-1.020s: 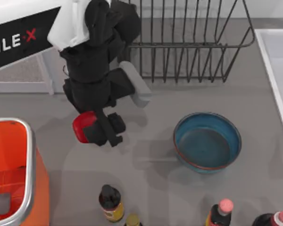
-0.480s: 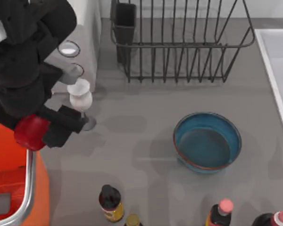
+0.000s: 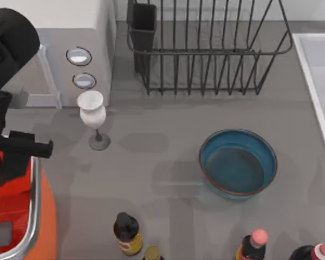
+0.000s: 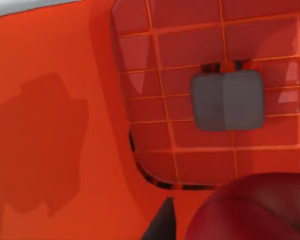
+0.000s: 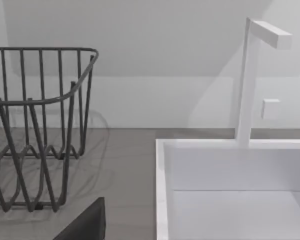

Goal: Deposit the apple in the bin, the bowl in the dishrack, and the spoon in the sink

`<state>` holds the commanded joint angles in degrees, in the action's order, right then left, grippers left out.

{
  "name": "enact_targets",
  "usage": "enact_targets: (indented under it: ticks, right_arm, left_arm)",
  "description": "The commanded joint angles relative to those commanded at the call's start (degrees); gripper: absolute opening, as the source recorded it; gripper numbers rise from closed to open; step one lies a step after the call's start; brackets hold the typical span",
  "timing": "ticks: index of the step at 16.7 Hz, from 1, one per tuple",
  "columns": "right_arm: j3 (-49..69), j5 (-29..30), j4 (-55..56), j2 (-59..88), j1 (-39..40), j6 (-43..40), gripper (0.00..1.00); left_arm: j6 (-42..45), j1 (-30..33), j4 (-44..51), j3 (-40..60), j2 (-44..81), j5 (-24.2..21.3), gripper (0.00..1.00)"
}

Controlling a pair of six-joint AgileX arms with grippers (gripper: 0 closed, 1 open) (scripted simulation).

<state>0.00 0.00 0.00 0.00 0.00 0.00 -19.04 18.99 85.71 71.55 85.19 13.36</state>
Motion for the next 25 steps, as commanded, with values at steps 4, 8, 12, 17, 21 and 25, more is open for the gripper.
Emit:
enact_targets:
  ticks: [4,8,12,17,21,25]
  right_arm:
    - [0.00,0.00,0.00,0.00,0.00,0.00,1.00]
    - [0.00,0.00,0.00,0.00,0.00,0.00,1.00]
    - [0.00,0.00,0.00,0.00,0.00,0.00,1.00]
    - [0.00,0.00,0.00,0.00,0.00,0.00,1.00]
    - [0.00,0.00,0.00,0.00,0.00,0.00,1.00]
    - [0.00,0.00,0.00,0.00,0.00,0.00,1.00]
  left_arm:
    - [0.09,0.37,-0.32,0.39,-0.11,-0.44,0.00]
    - [1.03,-0.94,-5.12,-5.03,-0.34,-0.23,0.00]
    - [2.63,-2.69,-12.72,-13.12,-0.89,0.25,0.00]
    - [3.40,-3.35,-16.09,-16.51,-1.22,0.52,0.00]
    - [3.40,-3.35,-16.09,-16.51,-1.22,0.52,0.15]
    - [3.40,-3.35,-16.09,-16.51,-1.22,0.52,0.45]
